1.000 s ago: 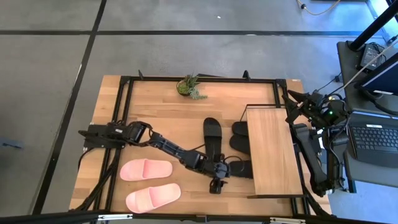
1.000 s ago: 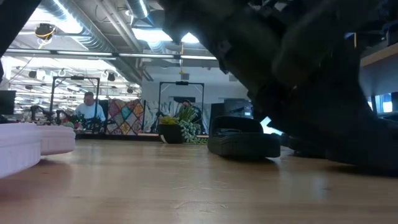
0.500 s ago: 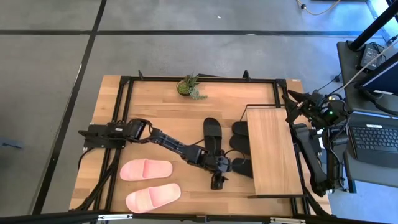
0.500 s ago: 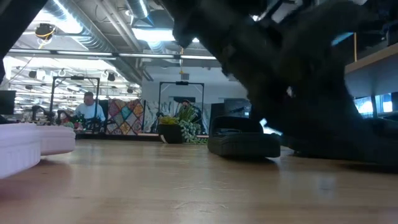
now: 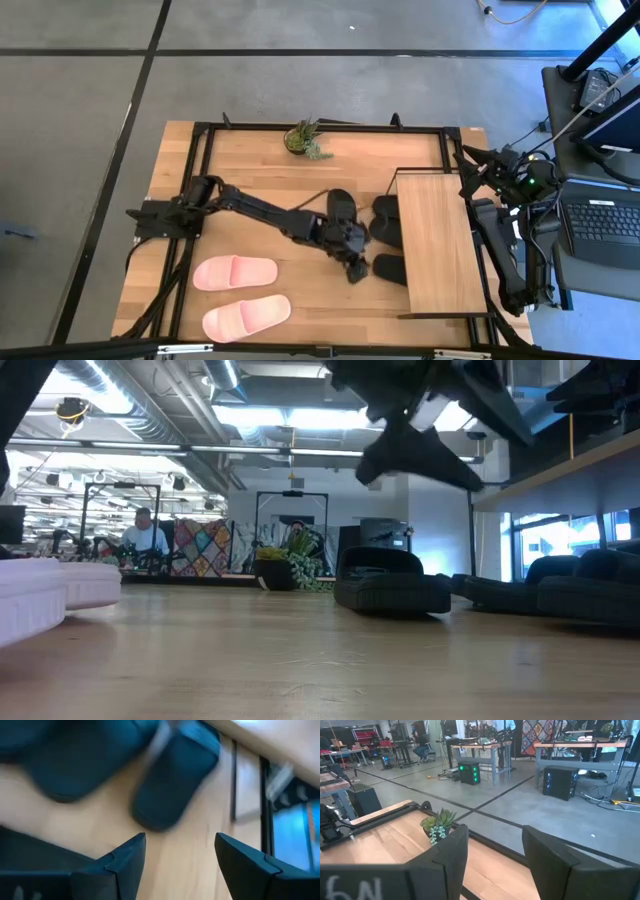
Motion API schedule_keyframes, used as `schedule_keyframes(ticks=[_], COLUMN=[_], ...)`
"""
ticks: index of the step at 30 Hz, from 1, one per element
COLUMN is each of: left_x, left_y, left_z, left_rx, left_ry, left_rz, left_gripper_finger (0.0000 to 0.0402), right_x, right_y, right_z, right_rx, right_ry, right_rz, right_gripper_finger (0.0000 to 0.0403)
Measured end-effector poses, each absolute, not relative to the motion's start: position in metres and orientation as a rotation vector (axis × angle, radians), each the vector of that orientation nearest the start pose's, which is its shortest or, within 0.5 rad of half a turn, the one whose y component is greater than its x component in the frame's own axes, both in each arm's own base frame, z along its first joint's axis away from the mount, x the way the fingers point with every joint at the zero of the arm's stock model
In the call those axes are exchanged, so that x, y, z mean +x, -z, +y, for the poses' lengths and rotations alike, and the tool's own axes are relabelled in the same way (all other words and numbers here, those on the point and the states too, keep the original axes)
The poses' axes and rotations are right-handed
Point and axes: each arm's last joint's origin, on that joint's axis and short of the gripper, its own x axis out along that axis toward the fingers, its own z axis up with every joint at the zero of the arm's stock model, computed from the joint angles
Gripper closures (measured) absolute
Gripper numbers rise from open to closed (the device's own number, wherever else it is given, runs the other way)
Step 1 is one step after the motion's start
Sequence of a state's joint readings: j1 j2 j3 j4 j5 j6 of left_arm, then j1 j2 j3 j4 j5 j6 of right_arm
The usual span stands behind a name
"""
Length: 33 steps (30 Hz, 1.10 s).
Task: Pick and place slides into the shelf
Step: Put the black slide under the shelf
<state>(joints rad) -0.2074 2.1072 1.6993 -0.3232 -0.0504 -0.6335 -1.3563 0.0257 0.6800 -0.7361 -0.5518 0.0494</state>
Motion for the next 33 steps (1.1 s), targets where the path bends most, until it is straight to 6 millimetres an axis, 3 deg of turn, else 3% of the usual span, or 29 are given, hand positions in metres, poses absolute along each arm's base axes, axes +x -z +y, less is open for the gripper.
schedule_keyframes(ticks=[7, 11, 22, 25, 29, 33], left_x=[0.448, 0.45, 0.454, 0.448, 0.438, 0.439], left_y=[-0.247, -0.248, -0.246, -0.241, -0.235, -0.232], left_z=[-0.062, -0.053, -0.042, -0.038, -0.033, -0.036], left_rx=[-0.46, -0.389, -0.407, -0.304, -0.032, 0.17], left_ry=[-0.367, -0.375, -0.361, -0.409, -0.505, -0.452], left_rz=[0.743, 0.734, 0.73, 0.803, 0.895, 0.938], left_gripper_finger=[0.0175, 0.0175, 0.0175, 0.0175, 0.0175, 0.0175], right_x=[0.016, 0.016, 0.016, 0.016, 0.016, 0.016], right_y=[-0.299, -0.299, -0.299, -0.299, -0.299, -0.299], right_z=[-0.003, -0.003, -0.003, -0.003, -0.003, -0.003], right_rx=[0.116, 0.116, 0.115, 0.115, 0.115, 0.115], right_ry=[0.803, 0.805, 0.806, 0.806, 0.806, 0.806], right_rz=[0.03, 0.03, 0.03, 0.03, 0.03, 0.03], right_gripper_finger=[0.0215, 0.0215, 0.0215, 0.0215, 0.0215, 0.0215])
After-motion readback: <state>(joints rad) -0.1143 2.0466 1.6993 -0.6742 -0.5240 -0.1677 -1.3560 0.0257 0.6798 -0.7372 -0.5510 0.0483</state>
